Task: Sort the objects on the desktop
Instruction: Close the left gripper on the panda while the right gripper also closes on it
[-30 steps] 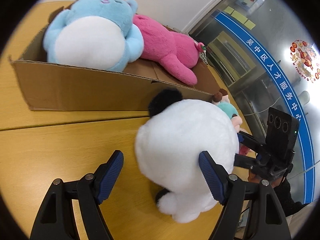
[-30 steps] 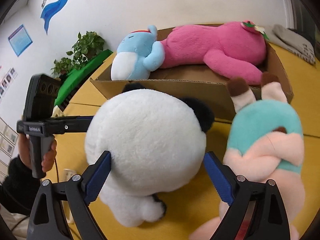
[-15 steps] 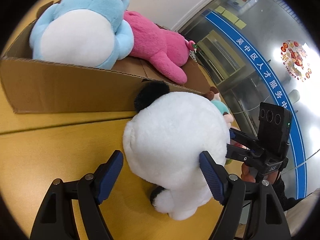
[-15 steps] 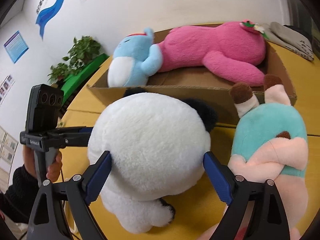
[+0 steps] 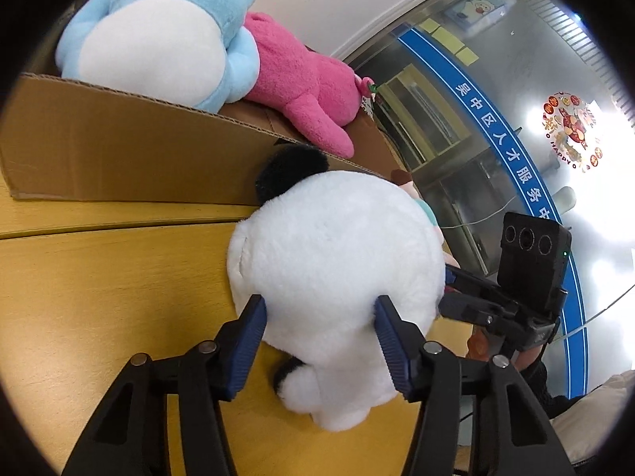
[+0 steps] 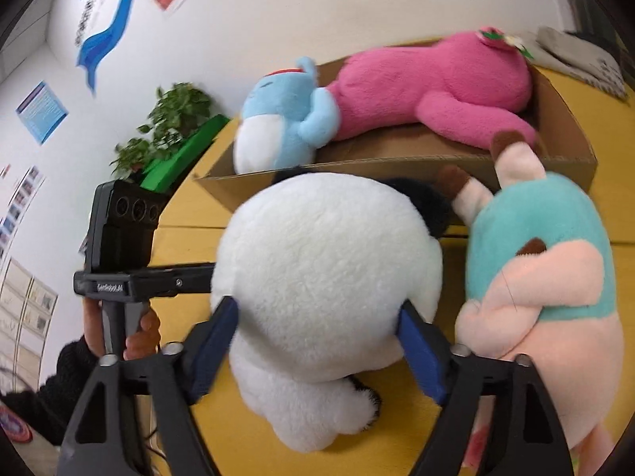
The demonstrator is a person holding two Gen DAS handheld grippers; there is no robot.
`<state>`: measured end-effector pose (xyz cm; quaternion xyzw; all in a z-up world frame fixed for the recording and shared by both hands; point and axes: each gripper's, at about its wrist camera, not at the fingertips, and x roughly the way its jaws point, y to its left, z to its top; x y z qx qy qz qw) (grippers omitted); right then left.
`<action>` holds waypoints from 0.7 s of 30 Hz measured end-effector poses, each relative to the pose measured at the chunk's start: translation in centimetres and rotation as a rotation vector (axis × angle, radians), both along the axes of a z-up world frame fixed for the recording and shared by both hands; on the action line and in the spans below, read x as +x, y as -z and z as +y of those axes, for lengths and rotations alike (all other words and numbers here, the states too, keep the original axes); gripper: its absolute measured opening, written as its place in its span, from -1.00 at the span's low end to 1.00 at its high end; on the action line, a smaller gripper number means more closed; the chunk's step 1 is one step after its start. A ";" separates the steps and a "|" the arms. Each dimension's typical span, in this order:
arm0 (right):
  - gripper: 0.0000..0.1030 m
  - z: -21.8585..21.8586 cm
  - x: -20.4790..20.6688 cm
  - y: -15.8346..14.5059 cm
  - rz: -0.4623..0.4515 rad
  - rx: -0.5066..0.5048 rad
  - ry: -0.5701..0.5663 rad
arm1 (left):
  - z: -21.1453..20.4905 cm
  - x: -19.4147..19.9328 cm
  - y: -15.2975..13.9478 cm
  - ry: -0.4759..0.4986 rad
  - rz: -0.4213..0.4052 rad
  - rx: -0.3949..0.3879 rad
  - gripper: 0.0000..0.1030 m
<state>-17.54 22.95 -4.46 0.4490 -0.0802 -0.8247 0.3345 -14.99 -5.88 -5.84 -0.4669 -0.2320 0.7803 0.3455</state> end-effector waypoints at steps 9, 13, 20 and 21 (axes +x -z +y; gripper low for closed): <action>0.47 0.2 -2.6 1.0 -0.028 -0.004 0.052 | 1.5 -1.9 0.5 -0.034 0.021 0.017 0.54; 0.18 0.2 -2.1 1.2 -0.027 -0.003 0.053 | 2.5 -1.2 -0.1 -0.031 0.048 -0.022 0.27; -0.09 -0.7 0.5 -1.5 0.091 0.047 0.038 | 2.7 1.4 -4.4 -0.066 0.129 -0.103 -0.02; -0.09 -0.5 0.8 -2.3 0.110 0.034 0.036 | 2.7 1.7 -5.4 -0.073 0.149 -0.099 -0.03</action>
